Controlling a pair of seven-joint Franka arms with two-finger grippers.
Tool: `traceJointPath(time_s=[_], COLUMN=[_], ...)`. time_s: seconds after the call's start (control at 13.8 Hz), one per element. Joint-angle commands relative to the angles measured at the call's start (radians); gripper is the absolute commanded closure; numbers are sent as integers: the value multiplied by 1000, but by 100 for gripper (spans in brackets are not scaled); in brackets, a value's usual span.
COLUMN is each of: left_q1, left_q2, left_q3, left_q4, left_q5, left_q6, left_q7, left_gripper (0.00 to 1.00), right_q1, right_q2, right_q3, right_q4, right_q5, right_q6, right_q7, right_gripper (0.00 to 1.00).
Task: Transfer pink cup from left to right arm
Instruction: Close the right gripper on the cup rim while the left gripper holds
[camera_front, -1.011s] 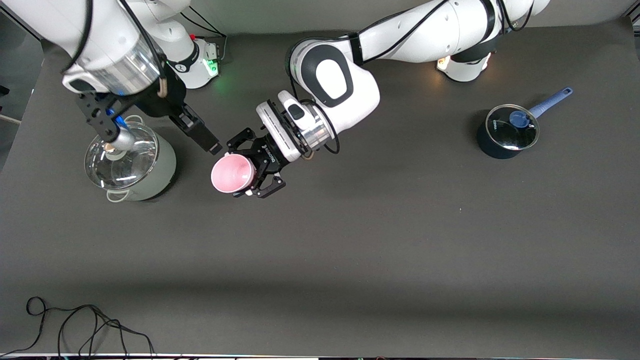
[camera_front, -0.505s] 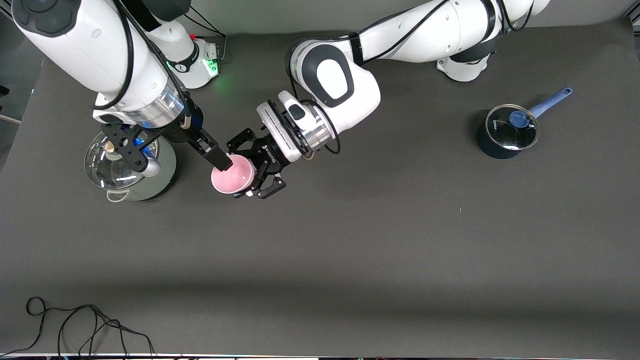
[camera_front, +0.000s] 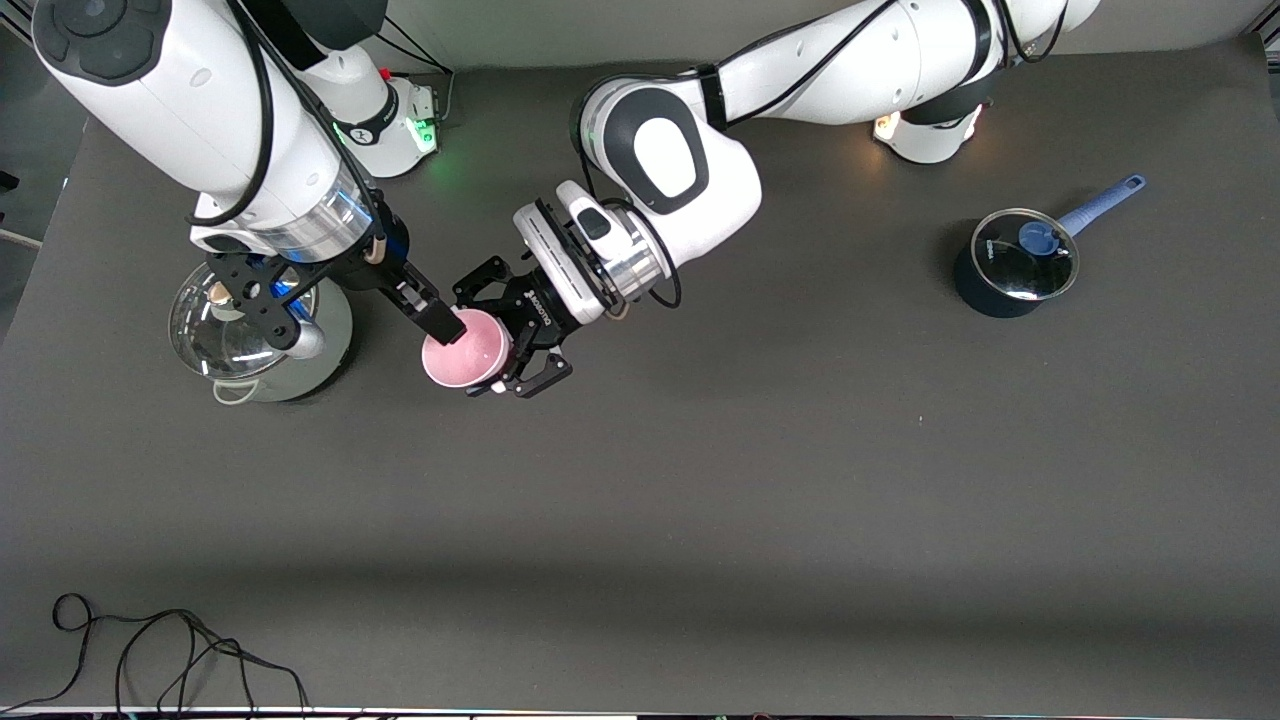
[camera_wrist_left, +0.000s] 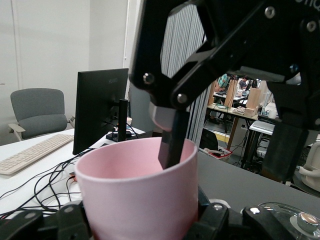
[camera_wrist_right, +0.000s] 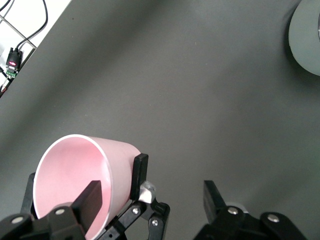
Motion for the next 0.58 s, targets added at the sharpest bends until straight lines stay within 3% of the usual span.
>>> traceJointPath(time_s=[0.0,0.29,0.43,0.51], left_q1=[-23,-23,-23,-23], left_q2=[-17,-19,-19,-19], left_q3=[23,23,23,30], left_q4=[18,18,18,18], left_q5=[-7,-6,-1,3], left_q6=[21,21,21,19], left_q7=[-17,-20,-20,-18], left_gripper=[100,100,100,79], right_q1=[12,24,25,25], right_q2=[18,22,27,29], right_q3=[-5,-5,-5,-5], right_q4=[51,63,65,63], right_q5=[-30,-55,-58,-58], right_q6=[-14,-9,-9,-9], right_q7=[4,2,4,4], right_gripper=[51,81,84,89])
